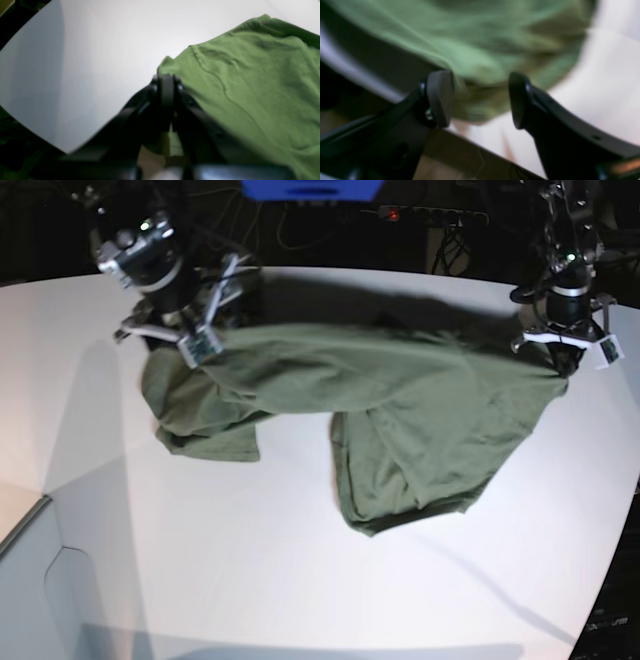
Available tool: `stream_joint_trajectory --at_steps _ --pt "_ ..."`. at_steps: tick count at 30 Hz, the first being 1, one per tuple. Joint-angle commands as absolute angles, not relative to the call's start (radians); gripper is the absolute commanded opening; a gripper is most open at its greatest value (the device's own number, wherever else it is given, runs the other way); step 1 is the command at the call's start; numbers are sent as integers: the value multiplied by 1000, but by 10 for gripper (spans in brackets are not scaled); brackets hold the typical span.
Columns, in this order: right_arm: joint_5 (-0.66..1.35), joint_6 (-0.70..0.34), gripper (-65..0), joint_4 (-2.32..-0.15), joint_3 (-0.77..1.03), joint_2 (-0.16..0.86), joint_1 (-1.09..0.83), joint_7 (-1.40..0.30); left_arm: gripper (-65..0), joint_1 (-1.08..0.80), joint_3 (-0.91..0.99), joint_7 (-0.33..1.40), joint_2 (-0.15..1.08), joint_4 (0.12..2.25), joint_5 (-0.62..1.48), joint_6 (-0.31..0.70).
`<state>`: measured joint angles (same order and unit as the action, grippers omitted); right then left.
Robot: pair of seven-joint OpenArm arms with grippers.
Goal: Layout the t-shirt on the table in an organized manner, then fold the t-shirt properly
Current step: 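Drag the held shirt edge with the right gripper away from the left gripper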
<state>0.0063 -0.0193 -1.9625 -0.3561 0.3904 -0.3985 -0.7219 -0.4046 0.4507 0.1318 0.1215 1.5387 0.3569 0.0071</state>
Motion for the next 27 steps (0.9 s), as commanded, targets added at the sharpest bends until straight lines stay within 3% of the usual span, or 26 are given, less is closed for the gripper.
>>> stream_joint_trajectory --at_steps 1,6,11,18,27 --pt "1 -5 -271 -1977 -317 397 -395 -704 -649 -404 455 107 131 1554 354 4" --pt "1 -7 -242 -1969 -185 397 -328 -702 -649 -404 455 107 131 1554 355 4" --pt "5 -50 -233 -1894 -176 380 -165 -711 -649 -410 455 107 130 1554 355 4" --pt "1 -228 -230 -1481 -120 251 133 -711 -649 -412 455 107 130 1554 355 4" --pt "1 -297 -235 -1087 -125 237 321 -702 -649 -414 455 107 104 1554 354 4"
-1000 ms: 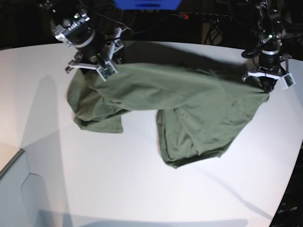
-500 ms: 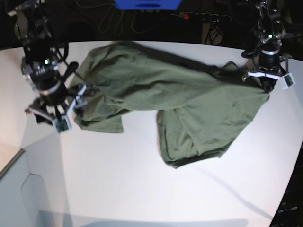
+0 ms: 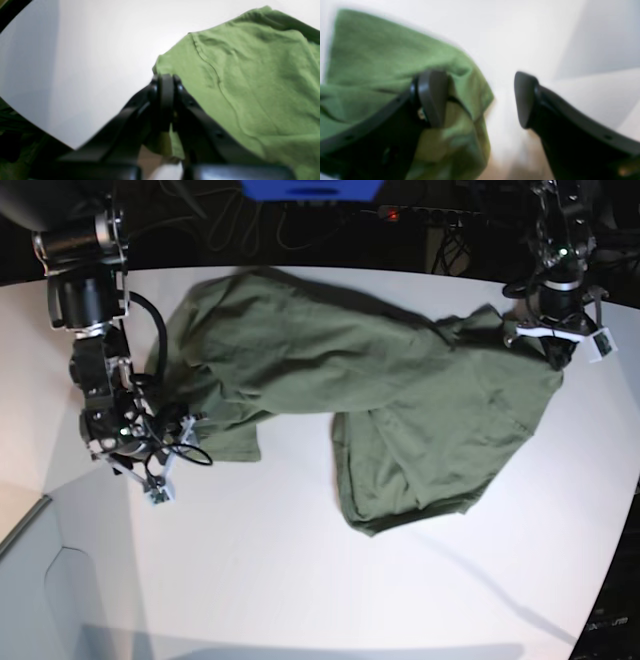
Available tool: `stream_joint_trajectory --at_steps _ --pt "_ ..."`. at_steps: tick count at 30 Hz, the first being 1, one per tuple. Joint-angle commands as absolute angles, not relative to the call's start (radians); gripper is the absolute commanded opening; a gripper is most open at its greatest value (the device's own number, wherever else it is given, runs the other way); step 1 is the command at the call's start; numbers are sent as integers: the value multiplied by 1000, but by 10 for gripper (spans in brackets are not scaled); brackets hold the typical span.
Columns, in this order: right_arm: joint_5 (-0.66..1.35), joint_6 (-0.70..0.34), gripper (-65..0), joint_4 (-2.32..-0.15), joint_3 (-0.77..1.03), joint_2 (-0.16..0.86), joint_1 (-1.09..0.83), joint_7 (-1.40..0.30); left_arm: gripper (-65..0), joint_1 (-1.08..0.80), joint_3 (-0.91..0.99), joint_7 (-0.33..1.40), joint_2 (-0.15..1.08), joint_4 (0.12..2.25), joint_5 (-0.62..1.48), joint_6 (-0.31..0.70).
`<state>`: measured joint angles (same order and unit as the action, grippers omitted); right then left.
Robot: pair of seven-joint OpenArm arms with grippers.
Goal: Layout the t-shirt on the table in an organized manner, then fold the t-shirt properly
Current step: 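Drag the held shirt edge with the right gripper away from the left gripper, then release the shirt with the right gripper and regrasp it nearer the collar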
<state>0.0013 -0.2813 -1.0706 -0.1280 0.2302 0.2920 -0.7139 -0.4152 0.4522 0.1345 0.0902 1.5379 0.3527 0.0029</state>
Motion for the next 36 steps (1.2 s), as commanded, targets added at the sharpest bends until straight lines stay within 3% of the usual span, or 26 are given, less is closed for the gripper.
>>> stream_joint_trajectory --at_steps 1,4,6,8,11,12,21,30,36 --pt "1 -303 -235 -1067 -125 232 326 -702 -649 -414 455 107 104 1554 354 4" --pt "1 -332 -248 -1046 -127 228 328 -700 -649 -414 456 107 102 1554 354 4" --pt "1 -377 -310 -1046 -128 226 326 -699 -649 -414 458 107 102 1554 354 4" --pt "1 -417 -419 -1046 -127 226 326 -677 -649 -414 460 107 102 1554 354 4" --pt "1 -426 -635 -1044 -122 226 331 -602 -649 -414 460 107 102 1554 354 4" --pt "-1 -426 -650 -1044 -119 226 332 -587 -649 -414 460 107 102 1554 354 4" --pt "-1 -303 -650 -963 -110 265 524 -475 -649 -444 478 105 41 1573 355 4" --pt "1 -196 -650 -954 73 262 700 -467 -649 -487 481 104 -42 1618 357 5" --pt "1 -166 -650 -952 97 260 714 -363 -649 -487 478 104 -81 1607 357 5"
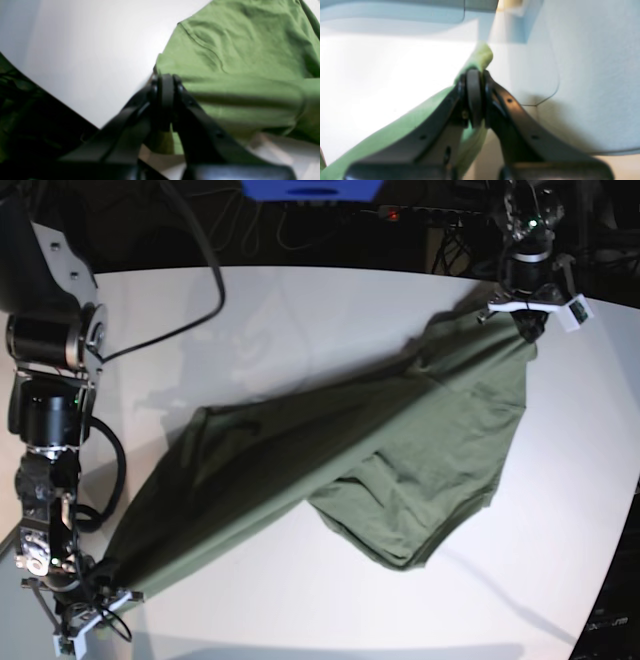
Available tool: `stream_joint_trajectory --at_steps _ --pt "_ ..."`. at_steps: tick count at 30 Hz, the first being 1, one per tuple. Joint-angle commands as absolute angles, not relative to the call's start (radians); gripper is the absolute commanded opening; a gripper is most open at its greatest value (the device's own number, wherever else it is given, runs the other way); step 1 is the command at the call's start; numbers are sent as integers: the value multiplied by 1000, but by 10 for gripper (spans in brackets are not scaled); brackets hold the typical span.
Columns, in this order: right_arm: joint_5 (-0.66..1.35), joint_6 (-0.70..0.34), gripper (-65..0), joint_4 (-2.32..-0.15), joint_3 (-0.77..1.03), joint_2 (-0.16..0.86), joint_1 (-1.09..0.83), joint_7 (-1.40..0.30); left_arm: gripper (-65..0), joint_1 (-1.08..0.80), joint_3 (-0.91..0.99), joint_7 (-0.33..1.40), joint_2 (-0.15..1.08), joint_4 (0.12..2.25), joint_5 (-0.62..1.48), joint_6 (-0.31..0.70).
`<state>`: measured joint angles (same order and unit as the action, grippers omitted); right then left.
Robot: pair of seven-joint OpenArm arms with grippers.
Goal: Layout the t-shirt on the table in an organized manner, then fold the t-shirt properly
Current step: 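Release the shirt with the right gripper and regrasp it nearer the collar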
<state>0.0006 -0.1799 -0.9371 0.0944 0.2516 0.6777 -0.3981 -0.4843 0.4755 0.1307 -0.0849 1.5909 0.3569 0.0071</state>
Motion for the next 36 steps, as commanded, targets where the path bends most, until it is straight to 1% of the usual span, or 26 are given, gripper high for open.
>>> stream_joint_trajectory --at_steps 1,3,4,5,7,9,12,14,16,21,24,30,34,36 --pt "1 -166 -650 -951 97 260 714 -358 -649 -487 475 104 -84 1606 357 5" --pt "1 -166 -650 -914 97 262 719 -355 -645 -487 473 105 -97 1606 357 5" --pt "1 -166 -634 -886 97 263 722 -352 -644 -487 473 105 -105 1606 357 5" --pt "1 -166 -600 -863 94 265 731 -354 -637 -487 473 107 -110 1606 357 4" --pt "1 -166 -522 -823 94 265 737 -352 -588 -489 473 107 -114 1607 357 -2" --pt "1 -166 -419 -803 94 266 736 -348 -481 -489 473 107 -122 1609 357 2" --pt "1 -166 -297 -806 97 266 711 -348 -314 -490 473 107 -122 1618 355 1" --pt "1 -166 -252 -825 97 266 688 -335 -239 -509 473 107 -119 1627 355 2" --pt "1 -166 -233 -865 99 266 641 -318 -193 -516 473 107 -116 1662 355 2" --pt "1 -166 -231 -986 99 265 527 -311 -187 -510 479 107 -113 1756 351 2" --pt "1 -166 -229 -1086 99 262 440 -311 -187 -450 481 107 -85 1761 346 -2" --pt "1 -166 -227 -1268 101 260 236 -315 -187 -323 479 108 -15 1572 346 -4" --pt "5 -171 -227 -1363 96 259 108 -360 -186 -269 481 107 10 1435 352 -4" --pt "5 -173 -225 -1400 94 237 61 -381 -186 -245 481 105 19 1385 352 -1"
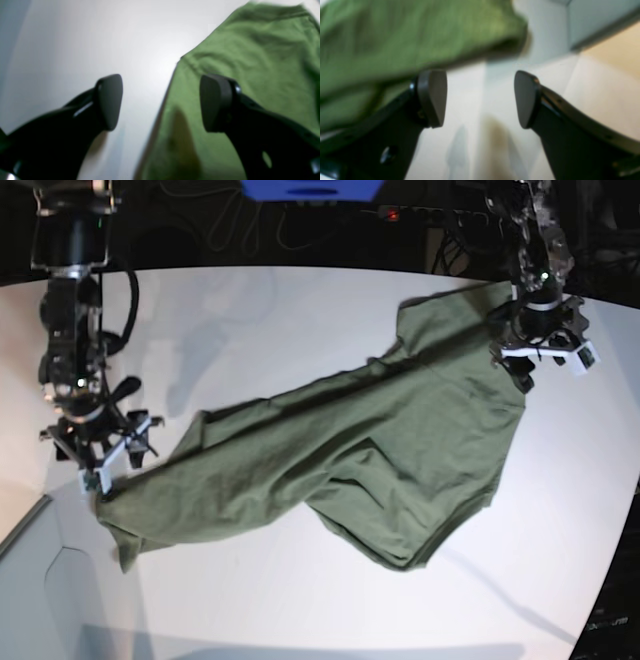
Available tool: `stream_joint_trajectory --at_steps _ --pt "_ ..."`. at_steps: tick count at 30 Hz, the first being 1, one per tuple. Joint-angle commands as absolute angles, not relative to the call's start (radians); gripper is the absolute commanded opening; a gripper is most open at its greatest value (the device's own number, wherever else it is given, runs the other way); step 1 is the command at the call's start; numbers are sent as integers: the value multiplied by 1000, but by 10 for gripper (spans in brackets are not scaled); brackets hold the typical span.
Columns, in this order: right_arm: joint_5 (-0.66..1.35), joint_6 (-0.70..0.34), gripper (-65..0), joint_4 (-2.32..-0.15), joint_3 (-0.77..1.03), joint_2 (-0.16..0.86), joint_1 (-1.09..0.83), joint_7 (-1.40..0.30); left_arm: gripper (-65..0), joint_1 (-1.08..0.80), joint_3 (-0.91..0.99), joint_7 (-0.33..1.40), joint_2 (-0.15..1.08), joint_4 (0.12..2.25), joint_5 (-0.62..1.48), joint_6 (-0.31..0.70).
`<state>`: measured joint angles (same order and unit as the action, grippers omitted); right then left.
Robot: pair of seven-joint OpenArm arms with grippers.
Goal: Layout the t-shirt on the table in an organized manner, then fold the t-shirt properly
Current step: 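Release the shirt with the right gripper and regrasp it nearer the collar, then pull the shirt with both grippers apart to spread it flat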
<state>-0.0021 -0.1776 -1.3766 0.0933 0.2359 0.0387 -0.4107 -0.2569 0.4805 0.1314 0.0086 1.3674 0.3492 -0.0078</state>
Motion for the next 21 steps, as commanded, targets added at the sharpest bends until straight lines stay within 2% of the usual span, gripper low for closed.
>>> stream_joint_trajectory --at_steps 1,7,21 --pt "5 -174 -222 -1414 94 229 42 -387 -186 -232 481 105 24 1363 352 1" --pt "1 -355 -208 -1428 93 165 -27 -394 -187 -154 475 105 30 1236 348 4" --pt "-1 -369 -210 -1142 -36 156 119 -384 -187 -77 473 105 42 1127 346 4"
